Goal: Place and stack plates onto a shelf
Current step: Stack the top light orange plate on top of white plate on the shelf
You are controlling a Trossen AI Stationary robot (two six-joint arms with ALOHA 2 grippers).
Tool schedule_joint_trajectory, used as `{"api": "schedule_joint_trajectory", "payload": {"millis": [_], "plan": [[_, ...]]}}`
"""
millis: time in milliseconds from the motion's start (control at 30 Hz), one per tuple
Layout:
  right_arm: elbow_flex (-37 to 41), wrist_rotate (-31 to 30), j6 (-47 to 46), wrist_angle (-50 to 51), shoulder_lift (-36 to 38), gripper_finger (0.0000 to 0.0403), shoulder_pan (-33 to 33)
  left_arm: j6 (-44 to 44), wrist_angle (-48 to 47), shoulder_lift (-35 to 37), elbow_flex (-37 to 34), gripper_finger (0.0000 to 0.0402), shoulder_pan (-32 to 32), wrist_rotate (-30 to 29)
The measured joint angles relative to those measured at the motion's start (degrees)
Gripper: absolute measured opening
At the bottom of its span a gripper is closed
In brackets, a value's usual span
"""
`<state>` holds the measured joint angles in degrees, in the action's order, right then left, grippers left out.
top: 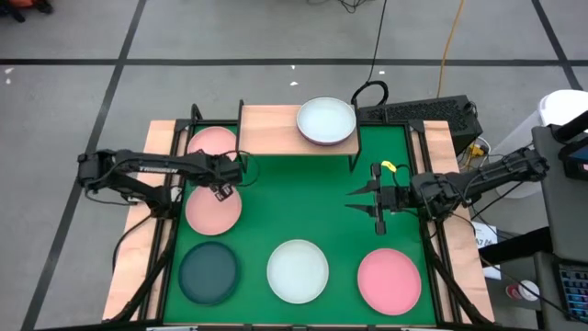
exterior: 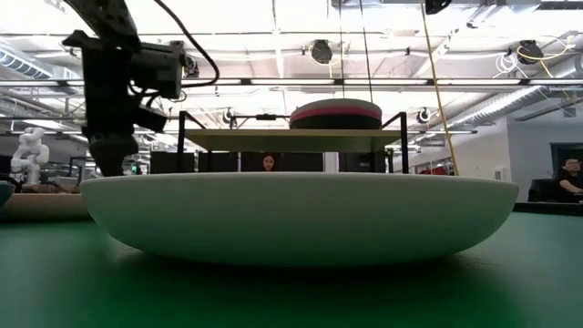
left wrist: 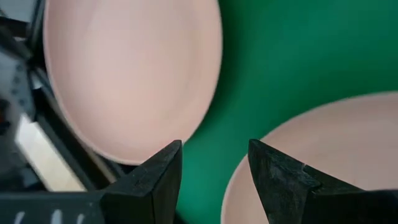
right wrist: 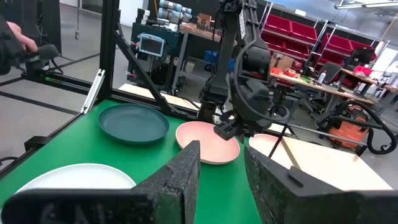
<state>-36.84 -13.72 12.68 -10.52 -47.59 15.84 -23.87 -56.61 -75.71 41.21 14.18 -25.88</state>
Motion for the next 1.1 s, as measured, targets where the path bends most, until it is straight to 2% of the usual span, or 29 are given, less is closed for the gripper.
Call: {"api": "schedule_joint_trajectory", "payload": {"millis": [300,567,700,1100], "plan": [[0.0,0.0,0.0,0.0,0.0,0.0110,0.0,6.6,6.7,-0.1,0.0,0.0191,6.3,5.3],[0.0,0.0,0.0,0.0,0.0,0.0110,0.0,9.0,10.4,-0.1,-0.3,0.0191,10.5,6.5],[0.0,0.0,0.0,0.0,0.0,0.0110,0.0,9.2,10.6,-0.1,-2.1,0.0191,11.8,7.0],[0.0,0.0,-0.2,0.0,0.0,0.0110,0.0,9.8,19.5,-0.1,-8.7,0.0187,16.5,7.5]]}}
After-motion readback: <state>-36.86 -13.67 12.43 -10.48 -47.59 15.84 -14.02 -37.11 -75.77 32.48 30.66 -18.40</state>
